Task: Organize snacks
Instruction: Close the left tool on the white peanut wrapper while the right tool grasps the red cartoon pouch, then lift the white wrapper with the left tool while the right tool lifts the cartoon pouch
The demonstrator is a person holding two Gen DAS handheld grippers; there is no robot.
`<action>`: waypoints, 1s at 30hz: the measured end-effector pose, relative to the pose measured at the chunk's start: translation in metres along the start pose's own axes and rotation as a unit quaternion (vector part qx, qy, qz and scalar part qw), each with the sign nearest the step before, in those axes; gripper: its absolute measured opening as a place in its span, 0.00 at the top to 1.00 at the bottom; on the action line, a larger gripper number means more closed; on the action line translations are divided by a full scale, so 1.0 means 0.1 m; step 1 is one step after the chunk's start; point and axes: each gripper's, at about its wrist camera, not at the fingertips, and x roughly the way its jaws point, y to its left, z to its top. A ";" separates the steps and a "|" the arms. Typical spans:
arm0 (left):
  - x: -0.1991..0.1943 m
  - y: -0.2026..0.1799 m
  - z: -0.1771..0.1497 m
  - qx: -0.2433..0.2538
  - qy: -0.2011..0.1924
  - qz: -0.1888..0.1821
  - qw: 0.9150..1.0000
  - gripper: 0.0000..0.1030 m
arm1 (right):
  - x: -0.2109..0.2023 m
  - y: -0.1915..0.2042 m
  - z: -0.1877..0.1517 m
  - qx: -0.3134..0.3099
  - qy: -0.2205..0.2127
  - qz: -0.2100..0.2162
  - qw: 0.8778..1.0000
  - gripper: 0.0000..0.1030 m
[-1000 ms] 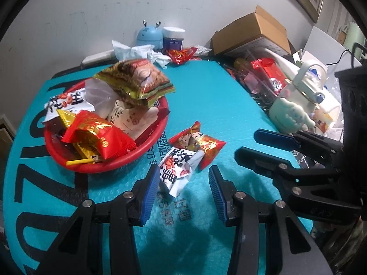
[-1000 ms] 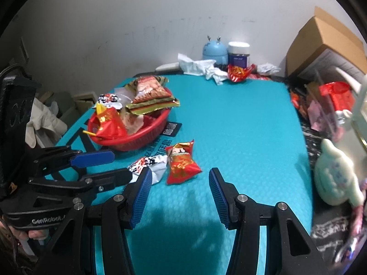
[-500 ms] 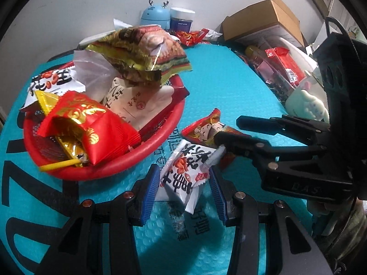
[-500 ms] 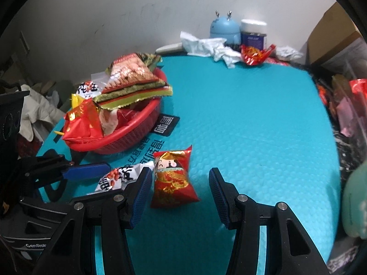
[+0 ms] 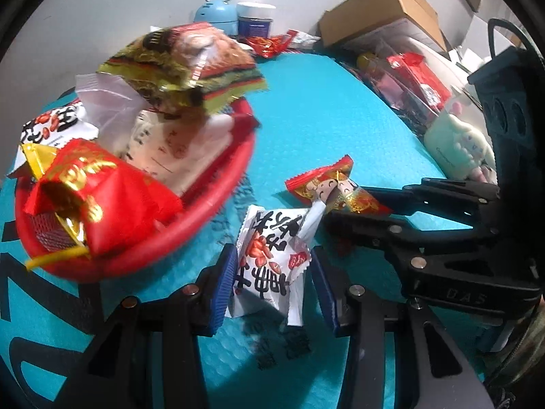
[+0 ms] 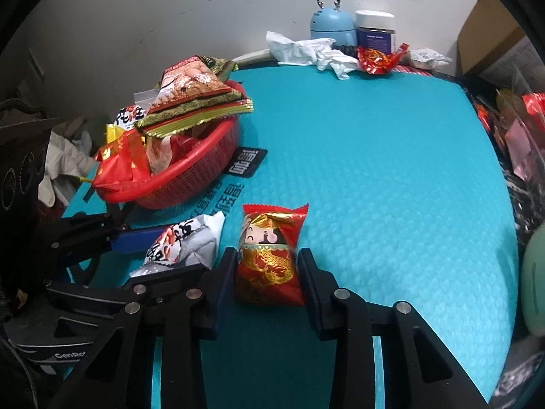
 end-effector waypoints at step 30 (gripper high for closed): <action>-0.32 -0.50 -0.61 0.039 0.046 -0.014 0.998 0.51 | -0.62 0.27 -0.91 0.023 0.026 -0.003 0.999 0.58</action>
